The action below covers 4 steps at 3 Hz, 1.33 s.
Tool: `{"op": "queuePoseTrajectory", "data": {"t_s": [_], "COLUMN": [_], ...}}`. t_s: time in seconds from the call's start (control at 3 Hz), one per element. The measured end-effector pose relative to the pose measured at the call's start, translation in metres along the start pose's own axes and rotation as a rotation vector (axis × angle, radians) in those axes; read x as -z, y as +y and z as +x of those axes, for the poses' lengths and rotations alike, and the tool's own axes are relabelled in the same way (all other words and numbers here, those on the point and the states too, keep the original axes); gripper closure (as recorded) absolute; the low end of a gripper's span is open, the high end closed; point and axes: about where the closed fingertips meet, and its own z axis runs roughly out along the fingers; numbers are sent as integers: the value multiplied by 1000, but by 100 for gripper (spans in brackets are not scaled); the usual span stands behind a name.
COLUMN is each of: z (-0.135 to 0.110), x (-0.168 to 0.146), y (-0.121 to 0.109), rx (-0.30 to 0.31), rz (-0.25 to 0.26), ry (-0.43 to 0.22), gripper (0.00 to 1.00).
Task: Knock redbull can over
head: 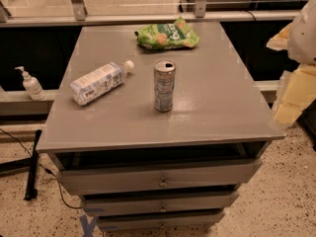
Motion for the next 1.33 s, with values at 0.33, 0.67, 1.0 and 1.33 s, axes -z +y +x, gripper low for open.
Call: {"op": "queuePoseTrajectory", "data": {"t_s": [0.33, 0.67, 1.0, 1.33], "z": [0, -3, -22, -69], "x": [0, -1, -18, -61], "y": [0, -1, -1, 6], "rx": [0, -3, -16, -18], "rz": [0, 4, -15, -67], "ry": [0, -20, -130, -349], "gripper": [0, 0, 0, 0]}}
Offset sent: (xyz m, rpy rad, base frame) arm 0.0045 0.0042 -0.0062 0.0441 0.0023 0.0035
